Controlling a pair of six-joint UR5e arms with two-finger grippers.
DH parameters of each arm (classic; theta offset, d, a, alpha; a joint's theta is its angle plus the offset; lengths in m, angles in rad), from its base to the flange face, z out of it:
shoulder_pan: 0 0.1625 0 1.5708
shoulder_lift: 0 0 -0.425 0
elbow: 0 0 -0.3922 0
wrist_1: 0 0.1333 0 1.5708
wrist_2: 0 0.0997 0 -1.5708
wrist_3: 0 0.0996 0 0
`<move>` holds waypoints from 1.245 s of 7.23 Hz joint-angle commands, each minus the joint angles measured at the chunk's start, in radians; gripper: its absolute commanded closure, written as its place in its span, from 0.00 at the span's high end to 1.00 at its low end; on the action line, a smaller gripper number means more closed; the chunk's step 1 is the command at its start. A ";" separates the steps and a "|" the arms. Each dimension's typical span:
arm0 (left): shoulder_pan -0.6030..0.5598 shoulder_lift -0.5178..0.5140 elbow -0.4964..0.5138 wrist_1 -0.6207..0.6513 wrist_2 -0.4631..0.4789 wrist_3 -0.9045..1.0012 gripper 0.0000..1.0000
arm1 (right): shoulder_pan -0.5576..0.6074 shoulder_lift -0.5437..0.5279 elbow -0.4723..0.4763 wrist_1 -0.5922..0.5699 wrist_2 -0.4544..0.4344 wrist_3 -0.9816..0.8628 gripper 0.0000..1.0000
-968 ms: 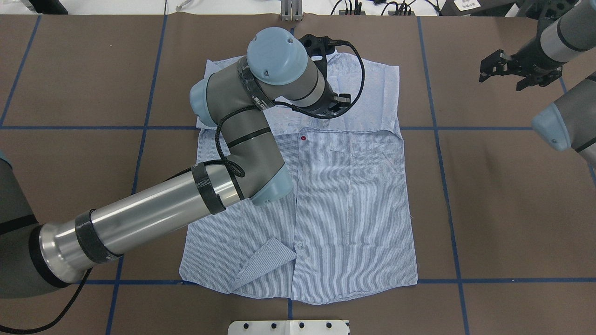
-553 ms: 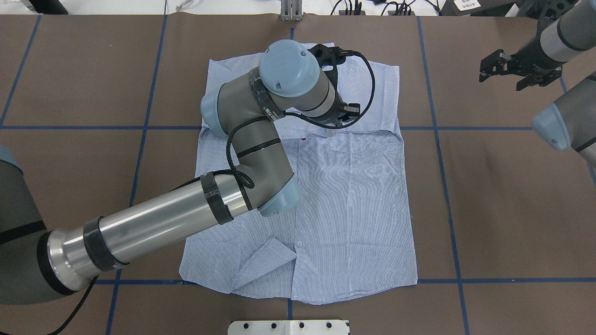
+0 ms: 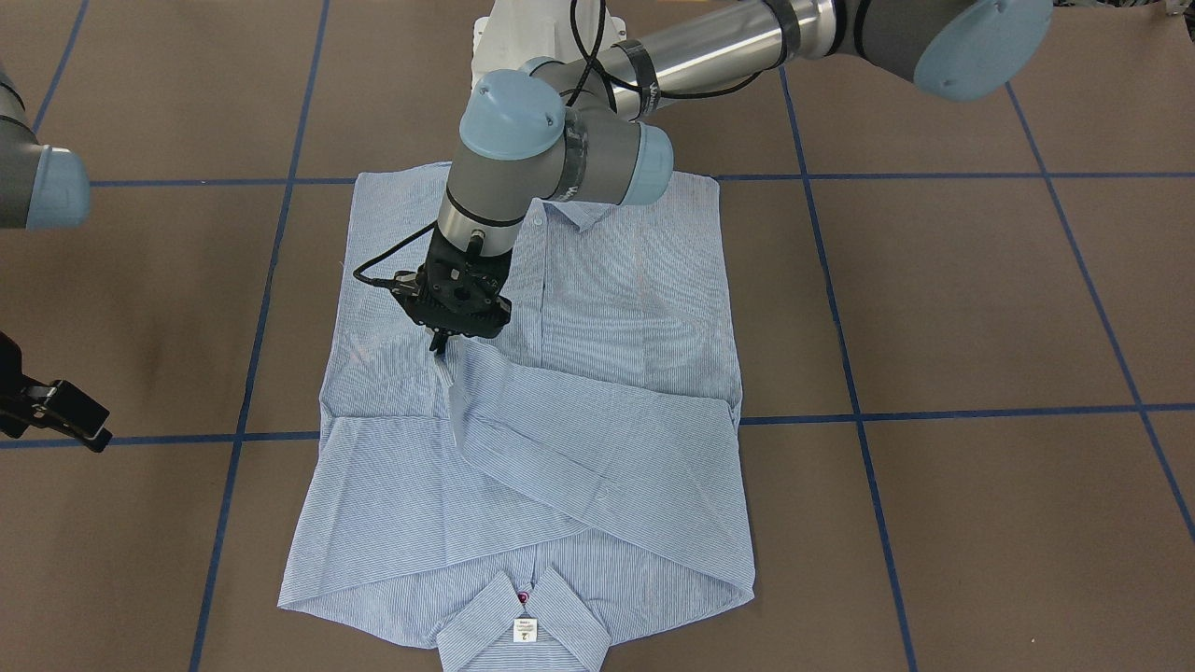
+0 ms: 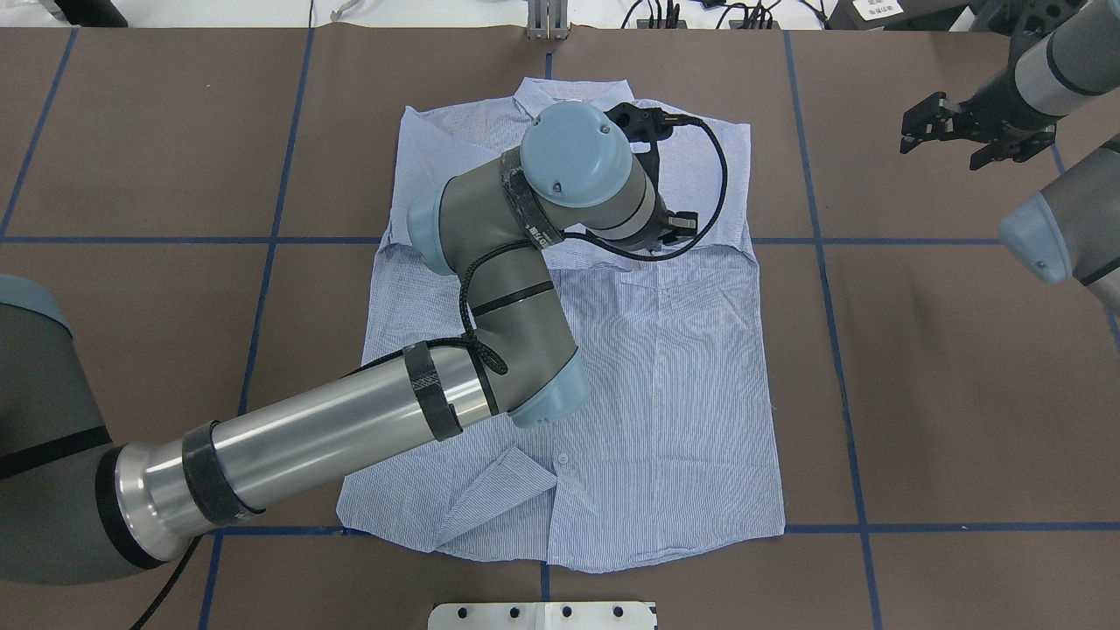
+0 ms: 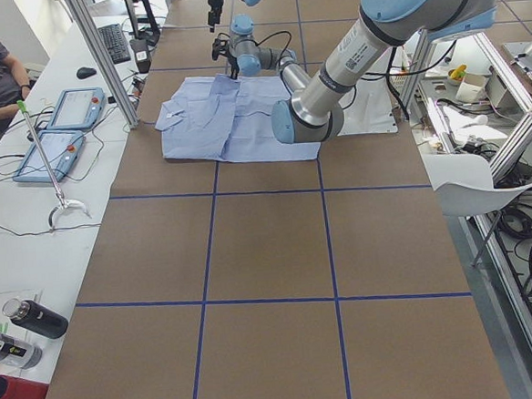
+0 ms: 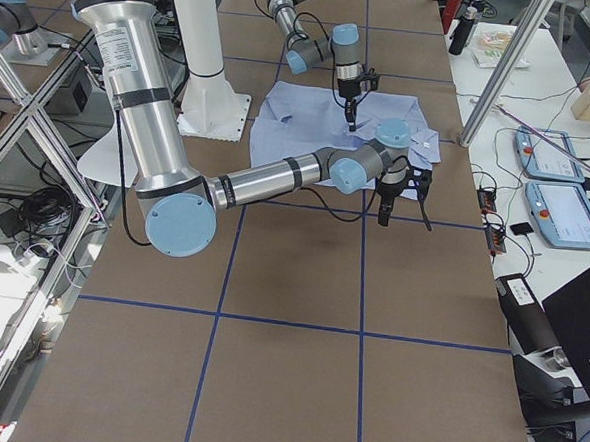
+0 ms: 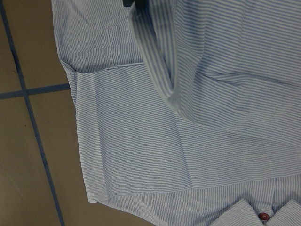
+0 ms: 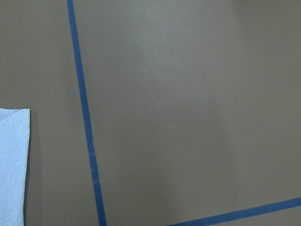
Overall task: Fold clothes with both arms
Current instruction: 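Fold the held sleeve across the shirt front with the left gripper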
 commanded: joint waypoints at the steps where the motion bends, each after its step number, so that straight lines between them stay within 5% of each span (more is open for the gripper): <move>1: 0.015 -0.012 0.013 -0.005 0.008 -0.008 0.00 | 0.000 0.001 0.000 -0.001 0.000 0.002 1.00; 4: 0.036 -0.018 0.013 -0.005 0.035 -0.042 0.00 | 0.000 -0.001 0.002 0.001 -0.008 0.002 1.00; 5: 0.040 -0.018 0.013 -0.005 0.035 -0.044 0.32 | 0.000 -0.003 0.002 0.001 -0.006 0.002 1.00; 6: 0.041 -0.030 0.016 -0.005 0.035 -0.083 0.43 | 0.000 -0.004 0.003 0.001 -0.006 0.004 1.00; 7: 0.041 -0.050 0.034 -0.005 0.035 -0.099 0.65 | 0.000 -0.010 0.012 0.001 -0.006 0.004 1.00; 9: 0.038 -0.059 0.002 0.003 0.029 -0.103 0.73 | -0.003 -0.015 0.037 0.001 -0.008 0.007 1.00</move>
